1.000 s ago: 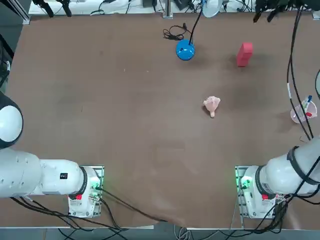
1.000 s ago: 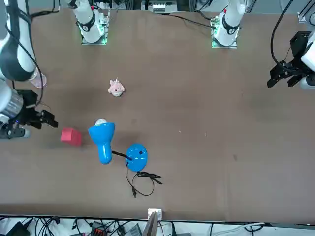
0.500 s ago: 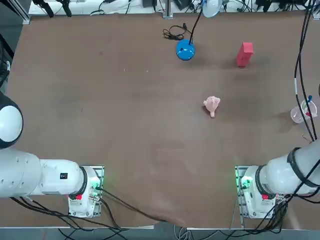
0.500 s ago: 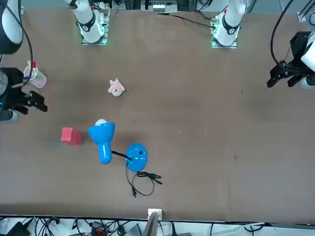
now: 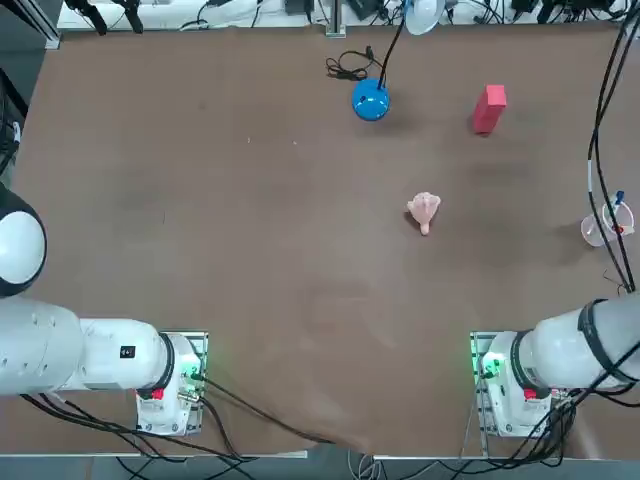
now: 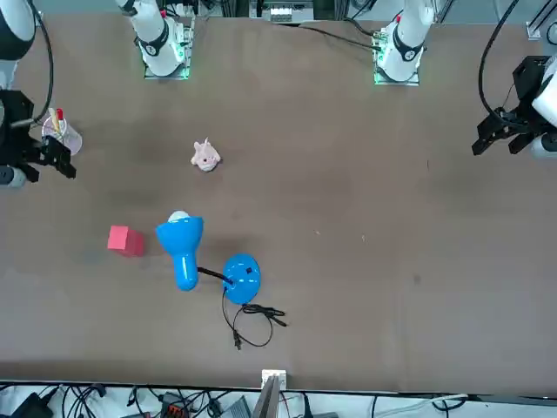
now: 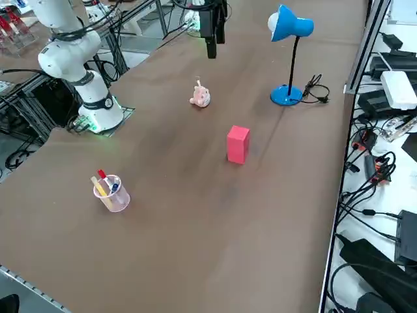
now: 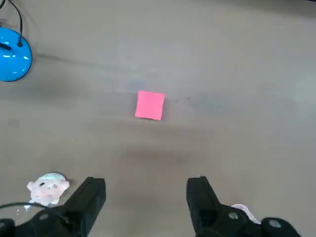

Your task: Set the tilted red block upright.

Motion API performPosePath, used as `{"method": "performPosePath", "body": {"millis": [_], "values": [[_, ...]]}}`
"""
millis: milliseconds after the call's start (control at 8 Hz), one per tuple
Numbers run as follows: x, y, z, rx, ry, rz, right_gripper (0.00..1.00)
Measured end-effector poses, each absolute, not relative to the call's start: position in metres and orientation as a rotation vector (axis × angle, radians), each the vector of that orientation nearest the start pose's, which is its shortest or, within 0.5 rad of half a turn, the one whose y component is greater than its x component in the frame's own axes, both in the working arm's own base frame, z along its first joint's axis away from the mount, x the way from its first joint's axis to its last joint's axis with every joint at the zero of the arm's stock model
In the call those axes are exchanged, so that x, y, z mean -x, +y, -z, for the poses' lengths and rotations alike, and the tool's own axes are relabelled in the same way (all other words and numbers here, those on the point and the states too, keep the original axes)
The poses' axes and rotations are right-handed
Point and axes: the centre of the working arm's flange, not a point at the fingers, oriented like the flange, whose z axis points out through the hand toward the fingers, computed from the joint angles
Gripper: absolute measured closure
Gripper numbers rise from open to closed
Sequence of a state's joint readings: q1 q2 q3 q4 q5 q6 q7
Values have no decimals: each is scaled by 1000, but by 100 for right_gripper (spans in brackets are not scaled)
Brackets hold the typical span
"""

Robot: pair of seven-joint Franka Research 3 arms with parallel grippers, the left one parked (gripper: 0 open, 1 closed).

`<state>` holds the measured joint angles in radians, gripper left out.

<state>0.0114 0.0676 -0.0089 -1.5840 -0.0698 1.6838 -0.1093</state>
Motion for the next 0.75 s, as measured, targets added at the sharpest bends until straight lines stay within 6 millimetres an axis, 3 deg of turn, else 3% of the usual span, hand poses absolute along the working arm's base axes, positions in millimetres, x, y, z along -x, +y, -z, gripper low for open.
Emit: {"method": "performPosePath", "body": {"millis": [375,750], "values": [[-558,6,-602,3206,-189,95,0],[-557,29,-604,3204,-168,114,0]]}}
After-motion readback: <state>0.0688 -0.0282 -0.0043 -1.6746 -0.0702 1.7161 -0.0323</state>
